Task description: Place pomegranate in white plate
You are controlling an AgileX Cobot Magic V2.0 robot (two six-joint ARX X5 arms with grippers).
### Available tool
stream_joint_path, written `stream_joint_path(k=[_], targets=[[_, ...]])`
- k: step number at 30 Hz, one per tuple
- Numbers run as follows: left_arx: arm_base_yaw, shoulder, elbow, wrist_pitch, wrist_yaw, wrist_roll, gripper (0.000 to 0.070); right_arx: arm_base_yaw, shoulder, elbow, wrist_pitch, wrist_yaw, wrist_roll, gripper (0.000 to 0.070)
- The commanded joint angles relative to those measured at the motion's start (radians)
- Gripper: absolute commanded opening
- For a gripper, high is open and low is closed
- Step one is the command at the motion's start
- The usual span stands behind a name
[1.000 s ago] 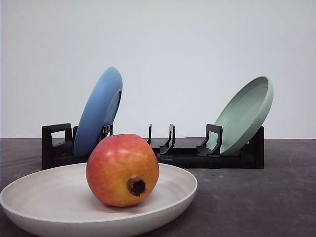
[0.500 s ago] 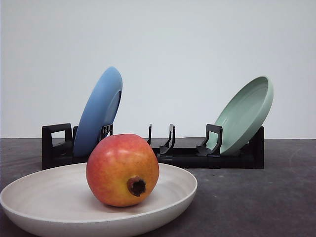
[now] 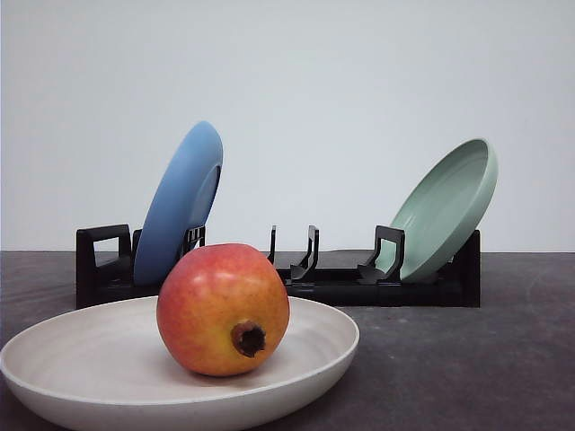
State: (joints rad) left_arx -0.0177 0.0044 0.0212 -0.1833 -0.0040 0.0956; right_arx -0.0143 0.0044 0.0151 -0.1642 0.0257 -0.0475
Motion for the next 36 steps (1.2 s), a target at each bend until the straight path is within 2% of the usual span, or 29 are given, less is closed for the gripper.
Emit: stream_joint_path(k=[1,36], targets=[[0.001,-0.002,-0.01,-0.004,-0.003,0.004,0.0,-0.002,-0.001,-0.003,0.011,0.0,0.0,0.0029],[0.001,-0.002,-0.01,-0.004,-0.003,0.004,0.0,-0.002,-0.001,-0.003,0.011,0.0,0.0,0.0029]])
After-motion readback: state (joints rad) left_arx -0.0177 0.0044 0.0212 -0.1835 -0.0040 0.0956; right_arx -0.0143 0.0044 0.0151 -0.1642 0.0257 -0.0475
